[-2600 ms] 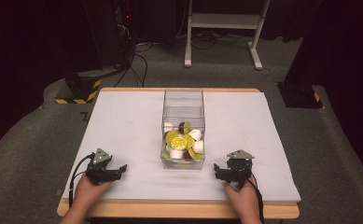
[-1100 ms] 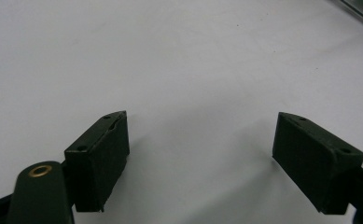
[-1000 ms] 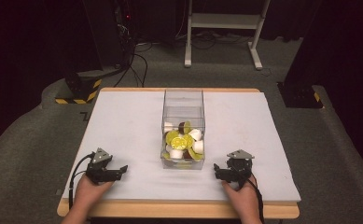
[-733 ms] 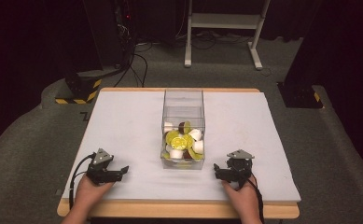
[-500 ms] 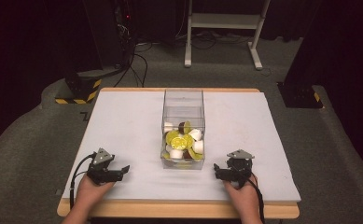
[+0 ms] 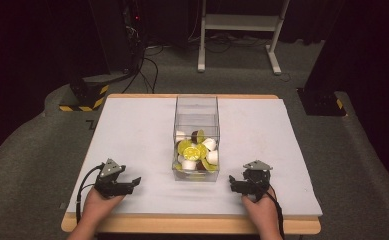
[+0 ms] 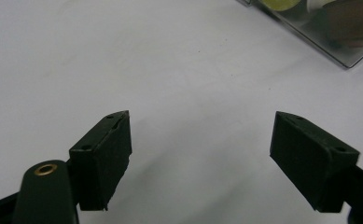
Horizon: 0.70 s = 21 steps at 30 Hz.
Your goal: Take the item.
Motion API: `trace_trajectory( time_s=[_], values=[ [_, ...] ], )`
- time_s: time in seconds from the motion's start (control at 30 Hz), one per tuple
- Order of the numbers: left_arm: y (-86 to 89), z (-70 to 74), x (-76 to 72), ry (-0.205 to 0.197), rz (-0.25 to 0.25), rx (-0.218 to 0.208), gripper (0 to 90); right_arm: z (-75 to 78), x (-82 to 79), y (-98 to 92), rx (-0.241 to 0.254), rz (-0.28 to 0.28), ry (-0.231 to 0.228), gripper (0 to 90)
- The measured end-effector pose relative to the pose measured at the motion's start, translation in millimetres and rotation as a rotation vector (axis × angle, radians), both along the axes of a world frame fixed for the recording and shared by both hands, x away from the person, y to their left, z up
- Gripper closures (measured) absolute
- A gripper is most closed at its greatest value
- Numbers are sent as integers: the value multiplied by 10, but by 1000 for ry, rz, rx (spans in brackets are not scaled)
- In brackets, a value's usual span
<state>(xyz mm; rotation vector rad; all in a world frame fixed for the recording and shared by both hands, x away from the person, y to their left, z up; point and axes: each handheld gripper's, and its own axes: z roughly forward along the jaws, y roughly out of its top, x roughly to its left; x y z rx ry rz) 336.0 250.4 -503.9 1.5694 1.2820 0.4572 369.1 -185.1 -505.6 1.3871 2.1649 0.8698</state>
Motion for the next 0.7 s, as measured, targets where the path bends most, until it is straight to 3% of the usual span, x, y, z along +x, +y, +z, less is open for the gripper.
trace_trajectory(
  time_s=[0.1, 0.23, 0.33, 0.37, 0.5, 0.63, 0.7],
  values=[
    [-4, 19, -15, -10, -21, 17, 211, -1, 0, -1, 1, -1, 0, 90],
    [-53, 26, -41, -31, -24, -24, 212, -2, 1, -3, 0, 2, -2, 90],
    [-36, 37, -50, -30, -44, -20, 212, -2, -2, -1, -2, 1, -5, 91],
    [-50, 41, -48, -28, -35, -49, 212, -2, -2, -1, -1, 0, -4, 91],
    [-41, 60, -41, -14, -36, -57, 207, -2, -2, 0, -2, 0, -5, 91],
    [-53, 79, -41, -26, -37, -65, 204, -2, -3, 0, -1, 0, -4, 92],
    [-79, 90, -40, -37, -31, -92, 203, -2, -3, 0, -1, 0, -5, 92]
  ],
)
